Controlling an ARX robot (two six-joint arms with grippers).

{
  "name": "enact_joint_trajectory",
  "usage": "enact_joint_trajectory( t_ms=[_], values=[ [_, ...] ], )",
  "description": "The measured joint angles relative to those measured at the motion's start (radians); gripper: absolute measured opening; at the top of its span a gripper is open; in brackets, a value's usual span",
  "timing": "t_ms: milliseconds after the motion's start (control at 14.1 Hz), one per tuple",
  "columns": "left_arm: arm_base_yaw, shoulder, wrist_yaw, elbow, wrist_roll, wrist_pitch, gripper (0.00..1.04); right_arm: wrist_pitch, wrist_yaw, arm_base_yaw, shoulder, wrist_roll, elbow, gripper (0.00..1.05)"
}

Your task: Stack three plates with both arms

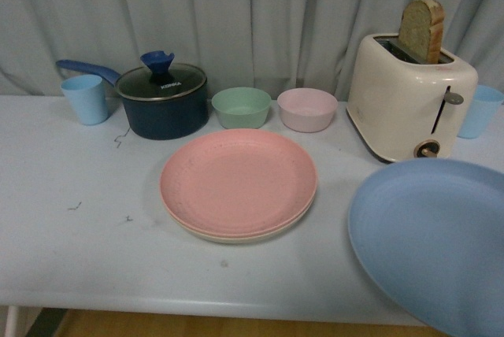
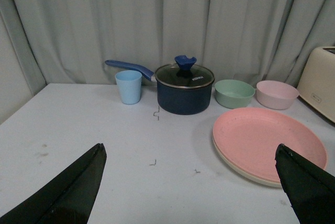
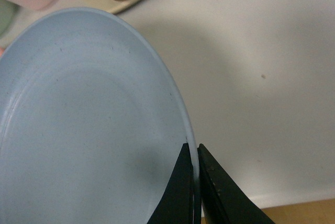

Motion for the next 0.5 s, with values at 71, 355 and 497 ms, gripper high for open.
enact_joint_trajectory(
  t_ms=[71,355,497],
  values=[
    [0.0,0.0,0.0,0.0,0.0,0.0,0.98,-0.016,-0.048,0.011,-0.088,0.012,-0.009,0.02],
    [0.0,0.0,0.0,0.0,0.0,0.0,0.98,-0.023,0.049,0.308,0.038,0.209,0.239,0.02],
    [0.0,0.0,0.0,0.0,0.0,0.0,0.98,-0.092,0.124,0.406,0.168,0.25,0.396,0.02]
  ],
)
